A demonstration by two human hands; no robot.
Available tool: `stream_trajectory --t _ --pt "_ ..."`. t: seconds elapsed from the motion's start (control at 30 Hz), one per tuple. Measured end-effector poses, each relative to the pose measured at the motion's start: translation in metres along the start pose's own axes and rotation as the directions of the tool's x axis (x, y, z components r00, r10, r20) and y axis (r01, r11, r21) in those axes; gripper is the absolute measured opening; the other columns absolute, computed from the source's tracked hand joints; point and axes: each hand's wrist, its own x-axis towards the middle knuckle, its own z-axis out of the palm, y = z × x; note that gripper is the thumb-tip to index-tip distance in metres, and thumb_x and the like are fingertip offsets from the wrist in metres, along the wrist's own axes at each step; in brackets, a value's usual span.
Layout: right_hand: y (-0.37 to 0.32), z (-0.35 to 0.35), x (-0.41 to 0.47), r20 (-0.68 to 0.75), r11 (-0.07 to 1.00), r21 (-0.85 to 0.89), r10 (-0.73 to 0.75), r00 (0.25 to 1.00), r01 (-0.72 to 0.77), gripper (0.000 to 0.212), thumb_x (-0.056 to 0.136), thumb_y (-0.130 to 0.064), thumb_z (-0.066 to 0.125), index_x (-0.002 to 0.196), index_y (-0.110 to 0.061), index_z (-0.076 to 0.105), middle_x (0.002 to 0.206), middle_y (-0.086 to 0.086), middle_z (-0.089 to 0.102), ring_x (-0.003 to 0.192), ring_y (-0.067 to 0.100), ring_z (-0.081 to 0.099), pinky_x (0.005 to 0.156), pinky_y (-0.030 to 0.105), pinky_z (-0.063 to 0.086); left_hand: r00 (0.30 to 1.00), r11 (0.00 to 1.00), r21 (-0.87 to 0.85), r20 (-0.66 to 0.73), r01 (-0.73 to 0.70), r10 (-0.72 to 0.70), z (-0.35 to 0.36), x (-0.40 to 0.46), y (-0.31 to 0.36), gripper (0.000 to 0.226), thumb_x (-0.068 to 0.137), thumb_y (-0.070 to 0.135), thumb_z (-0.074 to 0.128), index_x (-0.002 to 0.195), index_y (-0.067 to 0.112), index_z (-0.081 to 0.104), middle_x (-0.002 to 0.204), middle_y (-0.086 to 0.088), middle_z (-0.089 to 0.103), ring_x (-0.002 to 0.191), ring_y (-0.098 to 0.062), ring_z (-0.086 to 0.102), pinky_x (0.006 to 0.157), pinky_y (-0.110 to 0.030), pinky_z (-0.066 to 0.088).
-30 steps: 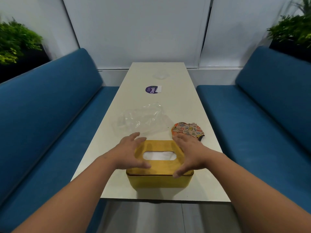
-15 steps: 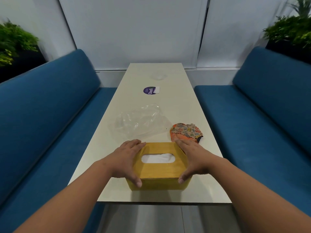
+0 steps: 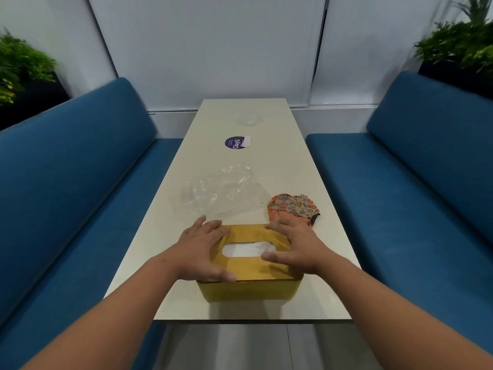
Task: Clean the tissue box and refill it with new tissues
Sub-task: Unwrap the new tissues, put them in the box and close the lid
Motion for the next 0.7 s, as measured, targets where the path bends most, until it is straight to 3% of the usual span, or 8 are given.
stream_trajectory --t 0.1,0.23,0.37,0.5,0.63,0.7 --pt "-0.011 0.01 0.005 -0.144 0.991 -0.124 -0.072 0.987 0.054 0.041 0.088 -0.052 0.061 0.128 -0.04 0.059 0.148 -0.01 0.038 0.138 0.015 0.024 0.112 0.038 0.019 0.989 1.0 0.001 -0.146 -0.025 0.025 0.002 0.006 0.018 0.075 0.079 0.073 0.052 0.144 0.037 0.037 0.159 0.011 0.015 0.147 -0.02 -0.008 0.118 -0.044 0.006" --pt "-0.015 0.011 0.013 -0.117 0.975 -0.202 -0.119 0.986 0.094 0.032 0.089 -0.05 0.06 0.118 -0.04 0.067 0.138 -0.014 0.048 0.134 0.014 0.028 0.105 0.033 0.019 0.979 0.999 -0.008 -0.203 -0.04 0.038 0.007 0.014 0.031 0.038 0.094 0.051 0.048 0.13 0.04 0.053 0.151 0.013 0.033 0.146 -0.017 0.009 0.116 -0.039 0.013" --pt "-0.023 0.003 0.019 -0.057 0.961 -0.248 -0.141 0.988 0.123 0.031 0.085 -0.05 0.066 0.114 -0.039 0.069 0.133 -0.015 0.052 0.129 0.013 0.034 0.1 0.032 0.024 0.97 0.999 0.006 -0.239 -0.046 0.046 0.004 0.02 0.036 0.027 0.095 0.045 0.052 0.118 0.037 0.062 0.14 0.015 0.045 0.135 -0.012 0.028 0.11 -0.037 0.023" --pt "-0.03 -0.004 0.02 0.007 0.93 -0.321 -0.185 0.983 0.177 0.028 0.087 -0.05 0.066 0.111 -0.037 0.071 0.13 -0.017 0.054 0.125 0.01 0.036 0.085 0.025 0.02 0.967 0.999 0.017 -0.252 -0.027 0.031 0.003 0.022 0.039 0.019 0.091 0.045 0.058 0.105 0.037 0.069 0.137 0.017 0.048 0.13 -0.008 0.033 0.106 -0.036 0.026" --pt "-0.036 -0.004 0.022 0.034 0.907 -0.372 -0.201 0.979 0.199 0.026 0.088 -0.047 0.065 0.109 -0.035 0.073 0.129 -0.016 0.053 0.122 0.012 0.037 0.08 0.025 0.019 0.974 0.999 0.044 -0.225 -0.018 0.028 0.0 0.022 0.042 0.025 0.092 0.046 0.057 0.112 0.037 0.069 0.14 0.016 0.045 0.132 -0.01 0.031 0.107 -0.038 0.025" --pt "-0.034 0.001 0.025 0.04 0.92 -0.338 -0.197 0.98 0.199 0.02 0.089 -0.044 0.065 0.104 -0.034 0.074 0.126 -0.015 0.052 0.118 0.014 0.038 0.084 0.028 0.026 0.977 0.998 0.052 -0.209 -0.022 0.032 -0.002 0.022 0.043 0.025 0.092 0.045 0.057 0.112 0.037 0.069 0.142 0.016 0.043 0.132 -0.011 0.031 0.107 -0.038 0.025"
